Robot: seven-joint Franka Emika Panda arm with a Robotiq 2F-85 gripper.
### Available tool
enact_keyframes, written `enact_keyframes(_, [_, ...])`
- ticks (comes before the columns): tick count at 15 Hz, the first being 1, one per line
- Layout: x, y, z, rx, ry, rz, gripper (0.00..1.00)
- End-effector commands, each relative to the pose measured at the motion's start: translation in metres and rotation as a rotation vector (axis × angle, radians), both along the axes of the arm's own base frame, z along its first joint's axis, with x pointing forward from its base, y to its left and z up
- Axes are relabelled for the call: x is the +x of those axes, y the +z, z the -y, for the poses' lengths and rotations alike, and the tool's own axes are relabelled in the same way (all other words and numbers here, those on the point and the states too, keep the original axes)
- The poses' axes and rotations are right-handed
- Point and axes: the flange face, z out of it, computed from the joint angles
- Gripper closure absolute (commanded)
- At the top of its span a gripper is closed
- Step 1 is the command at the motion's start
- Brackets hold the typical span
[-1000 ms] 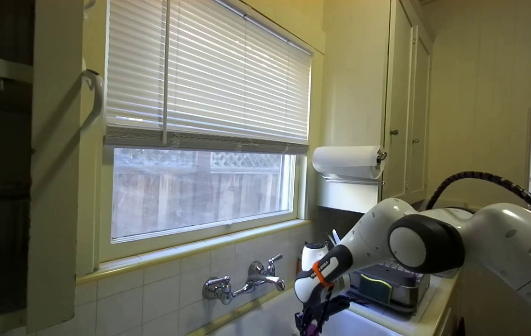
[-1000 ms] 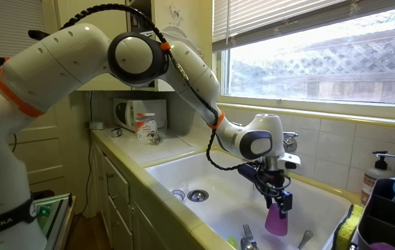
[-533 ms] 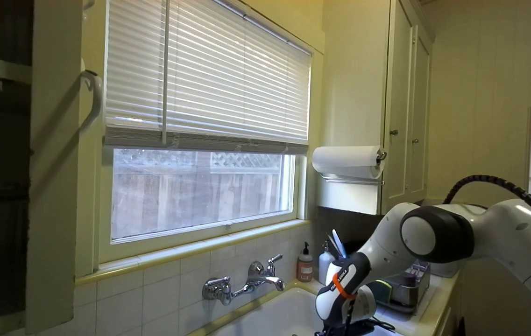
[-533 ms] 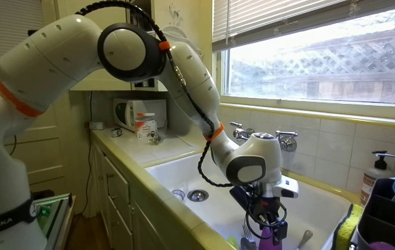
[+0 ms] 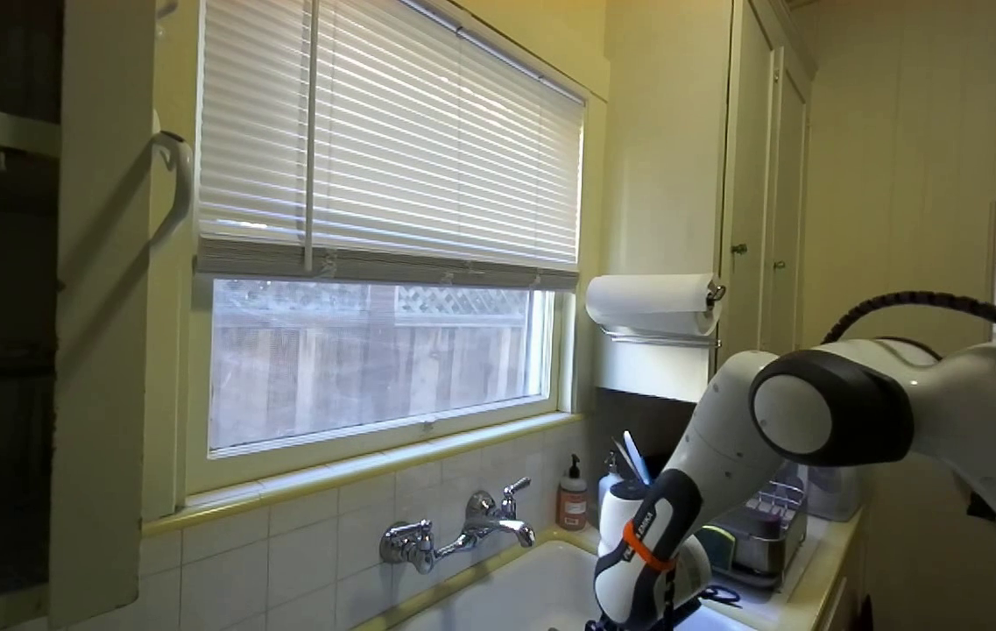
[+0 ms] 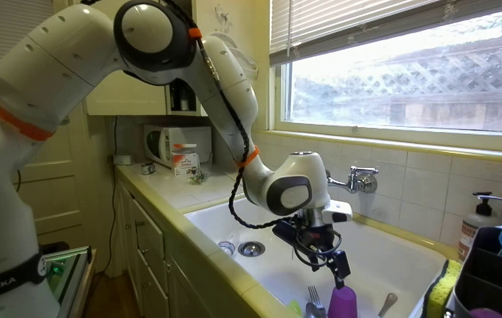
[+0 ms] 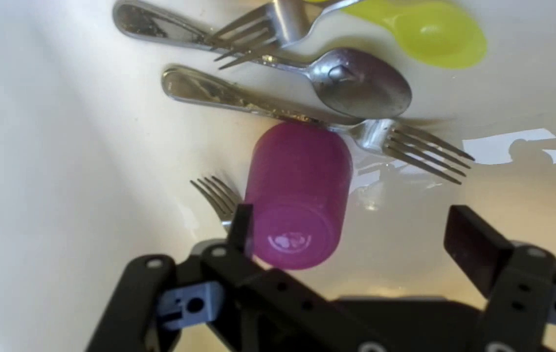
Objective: Put the purple cup inside the sink.
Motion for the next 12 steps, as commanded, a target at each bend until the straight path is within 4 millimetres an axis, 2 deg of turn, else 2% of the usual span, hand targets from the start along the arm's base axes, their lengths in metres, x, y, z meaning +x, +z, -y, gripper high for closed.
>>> enact_keyframes(1, [-0.047, 0.052, -0.021, -0.098, -0.076, 0.081, 0.01])
enact_keyframes(3, [-0.058, 0.069, -0.035, -0.178, -0.074, 0.075, 0.00])
enact_keyframes(4, [-0.061, 0.070, -0.045, -0.179, -0.049, 0.028, 0.00])
enact_keyframes(9, [-0.078, 0.085, -0.112, -0.054, 0.136, -0.171, 0.00])
enact_keyframes(10, [-0.081, 0.088, -0.120, -0.029, 0.138, -0.217, 0.00])
enact_keyframes(11, [-0.068, 0.078, -0.115, -0.078, 0.106, -0.154, 0.00])
enact_keyframes(12, [-0.069, 0.082, -0.122, -0.067, 0.117, -0.162, 0.00])
